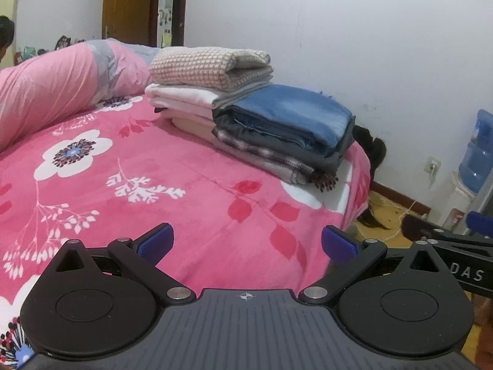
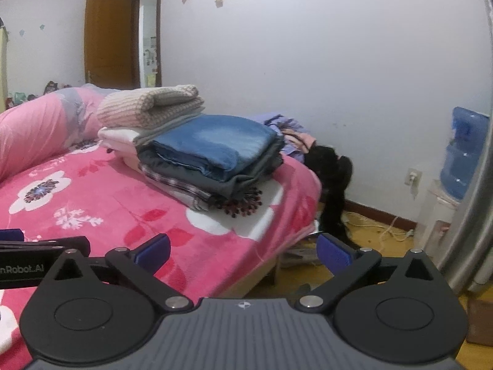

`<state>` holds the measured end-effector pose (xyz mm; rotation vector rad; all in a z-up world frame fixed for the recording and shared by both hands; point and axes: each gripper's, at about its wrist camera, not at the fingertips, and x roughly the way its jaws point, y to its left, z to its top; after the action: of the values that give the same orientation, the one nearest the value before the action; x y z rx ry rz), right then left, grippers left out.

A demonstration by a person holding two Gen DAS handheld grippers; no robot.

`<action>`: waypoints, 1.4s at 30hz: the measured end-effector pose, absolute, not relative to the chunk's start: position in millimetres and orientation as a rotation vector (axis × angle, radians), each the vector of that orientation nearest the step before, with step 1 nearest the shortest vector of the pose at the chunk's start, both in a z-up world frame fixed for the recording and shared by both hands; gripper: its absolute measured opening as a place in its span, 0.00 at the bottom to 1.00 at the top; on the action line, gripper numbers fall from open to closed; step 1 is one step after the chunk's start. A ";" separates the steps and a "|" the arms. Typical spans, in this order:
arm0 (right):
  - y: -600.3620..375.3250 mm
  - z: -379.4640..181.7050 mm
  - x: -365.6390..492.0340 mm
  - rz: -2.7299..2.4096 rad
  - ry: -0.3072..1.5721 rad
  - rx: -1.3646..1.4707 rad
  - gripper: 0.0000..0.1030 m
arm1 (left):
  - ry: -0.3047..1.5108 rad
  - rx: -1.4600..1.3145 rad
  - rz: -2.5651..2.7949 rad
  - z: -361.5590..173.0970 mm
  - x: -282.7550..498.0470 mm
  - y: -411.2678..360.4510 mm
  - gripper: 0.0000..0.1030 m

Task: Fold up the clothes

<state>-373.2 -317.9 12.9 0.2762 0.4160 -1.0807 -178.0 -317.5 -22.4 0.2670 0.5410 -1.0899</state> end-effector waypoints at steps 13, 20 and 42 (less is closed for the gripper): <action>-302.5 19.6 -400.2 -1.174 0.399 0.269 1.00 | 0.535 0.220 -1.146 -20.7 -200.2 -309.9 1.00; -308.4 16.3 -405.0 -1.204 0.422 0.253 1.00 | 0.541 0.308 -1.110 -27.0 -210.5 -325.0 1.00; -336.7 11.8 -400.1 -1.171 0.467 0.300 1.00 | 0.570 0.315 -1.068 -21.2 -207.2 -345.6 1.00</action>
<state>-400.1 -336.7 11.8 0.3002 0.4667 -1.1714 -207.2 -345.6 -21.2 0.3155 0.5696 -1.0676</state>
